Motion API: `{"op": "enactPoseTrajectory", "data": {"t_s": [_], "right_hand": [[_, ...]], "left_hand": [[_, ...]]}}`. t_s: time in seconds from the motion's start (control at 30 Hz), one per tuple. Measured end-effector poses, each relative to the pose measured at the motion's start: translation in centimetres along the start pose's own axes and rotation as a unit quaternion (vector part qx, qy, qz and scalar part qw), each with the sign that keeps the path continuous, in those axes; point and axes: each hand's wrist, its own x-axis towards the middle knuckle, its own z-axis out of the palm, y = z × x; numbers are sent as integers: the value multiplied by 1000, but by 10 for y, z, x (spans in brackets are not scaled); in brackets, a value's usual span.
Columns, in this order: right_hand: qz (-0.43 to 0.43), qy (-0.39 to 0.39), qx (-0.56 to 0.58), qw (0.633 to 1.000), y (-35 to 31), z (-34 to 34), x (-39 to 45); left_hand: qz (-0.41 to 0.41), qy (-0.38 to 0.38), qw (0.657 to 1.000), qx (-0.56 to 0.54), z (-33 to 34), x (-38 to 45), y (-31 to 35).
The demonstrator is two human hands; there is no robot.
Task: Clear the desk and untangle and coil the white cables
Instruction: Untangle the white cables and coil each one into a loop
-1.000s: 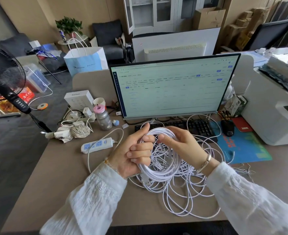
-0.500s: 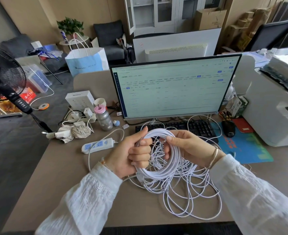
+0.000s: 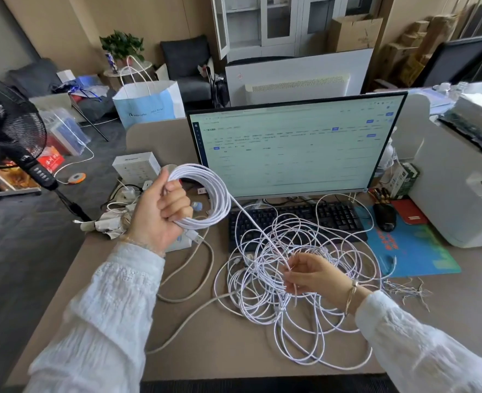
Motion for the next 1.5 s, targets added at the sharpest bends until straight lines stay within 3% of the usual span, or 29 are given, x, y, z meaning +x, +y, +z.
{"op": "enactPoseTrajectory", "data": {"t_s": [0.13, 0.23, 0.5, 0.67, 0.83, 1.0, 1.13, 1.23, 1.33, 1.4, 1.5], "right_hand": [[-26, 99, -101, 990, -1, 0, -2], [-52, 127, -187, 973, -11, 3, -7], [-71, -51, -370, 925, -63, 36, -19], [-101, -150, -268, 946, -102, 45, -26], [-92, -196, -135, 967, -117, 32, -19], [5, -256, 28, 966, -107, 13, -7], [23, -313, 91, 945, -90, -18, -5], [15, -223, 201, 954, -80, -48, -8], [5, -54, 231, 971, -72, -65, -8], [-12, 20, 159, 987, -69, -62, -9], [-117, 42, -62, 990, -70, -44, -17]], "left_hand": [[43, 49, 997, 38, -12, 6, -1], [52, 108, 989, 87, -21, 12, -10], [65, 108, 954, 271, -21, 20, -41], [-10, 22, 915, 403, -12, 10, -59], [-92, -32, 878, 469, 2, -5, -77], [-335, -157, 836, 405, 11, -13, -74], [-450, -180, 813, 325, 7, -11, -66], [-486, -209, 807, 261, -5, -9, -58], [-498, -228, 805, 226, -13, -7, -55], [-500, -221, 804, 234, -11, -6, -55], [-497, -178, 797, 293, 1, -6, -57]]}}
